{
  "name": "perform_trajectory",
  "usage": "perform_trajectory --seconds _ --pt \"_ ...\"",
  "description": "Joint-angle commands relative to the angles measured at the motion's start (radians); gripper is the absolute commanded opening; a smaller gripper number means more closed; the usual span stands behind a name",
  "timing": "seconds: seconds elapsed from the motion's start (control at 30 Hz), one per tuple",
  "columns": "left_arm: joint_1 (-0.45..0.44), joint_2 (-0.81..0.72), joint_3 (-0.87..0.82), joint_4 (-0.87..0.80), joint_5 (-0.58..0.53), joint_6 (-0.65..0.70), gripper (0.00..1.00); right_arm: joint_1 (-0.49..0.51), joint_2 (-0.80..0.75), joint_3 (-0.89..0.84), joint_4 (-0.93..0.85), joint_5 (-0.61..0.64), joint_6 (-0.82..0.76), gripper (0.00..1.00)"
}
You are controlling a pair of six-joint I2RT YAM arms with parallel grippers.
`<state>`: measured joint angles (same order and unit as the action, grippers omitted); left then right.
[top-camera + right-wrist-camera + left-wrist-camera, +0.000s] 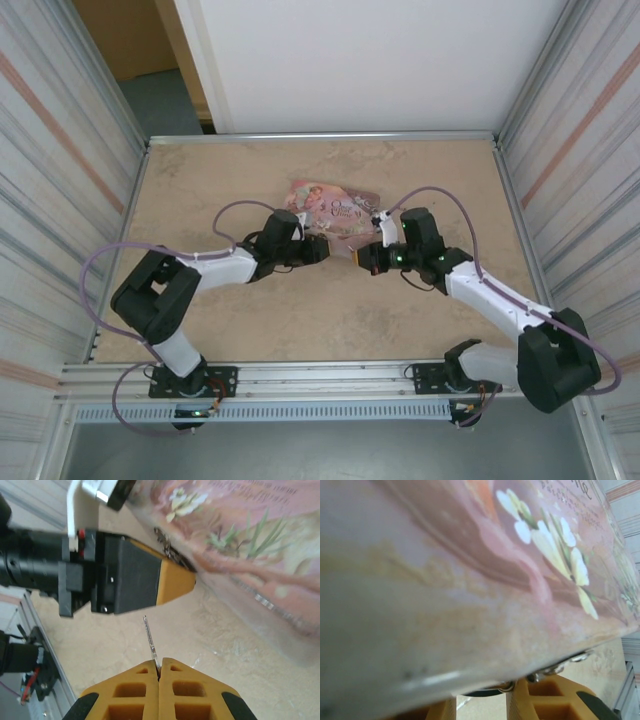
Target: Unlock a padlock with a key
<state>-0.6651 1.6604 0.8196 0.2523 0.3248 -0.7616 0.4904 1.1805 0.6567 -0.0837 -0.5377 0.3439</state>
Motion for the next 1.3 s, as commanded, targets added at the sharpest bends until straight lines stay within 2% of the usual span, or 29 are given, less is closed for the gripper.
perform_trajectory --seconds 0.0,0.27,0.5,0.8,1.27 --pt "-0.001 -0.055 0.054 -0.027 0.056 -0.028 0.04 0.056 -0.050 -0.049 -0.017 0.108 -0.058 0.00" --pt "0.001 -0.072 0.084 -0.074 0.105 -0.077 0.04 0.186 -0.043 -0.137 0.086 0.304 -0.111 0.00" --pt "0.003 -0.081 0.100 -0.106 0.139 -0.097 0.04 0.249 0.004 -0.148 0.176 0.396 -0.177 0.00" --pt "0.005 -0.085 0.113 -0.130 0.155 -0.111 0.03 0.278 0.058 -0.142 0.266 0.463 -0.223 0.00" --pt "0.009 -0.082 0.112 -0.134 0.178 -0.122 0.01 0.281 0.132 -0.145 0.396 0.490 -0.226 0.00"
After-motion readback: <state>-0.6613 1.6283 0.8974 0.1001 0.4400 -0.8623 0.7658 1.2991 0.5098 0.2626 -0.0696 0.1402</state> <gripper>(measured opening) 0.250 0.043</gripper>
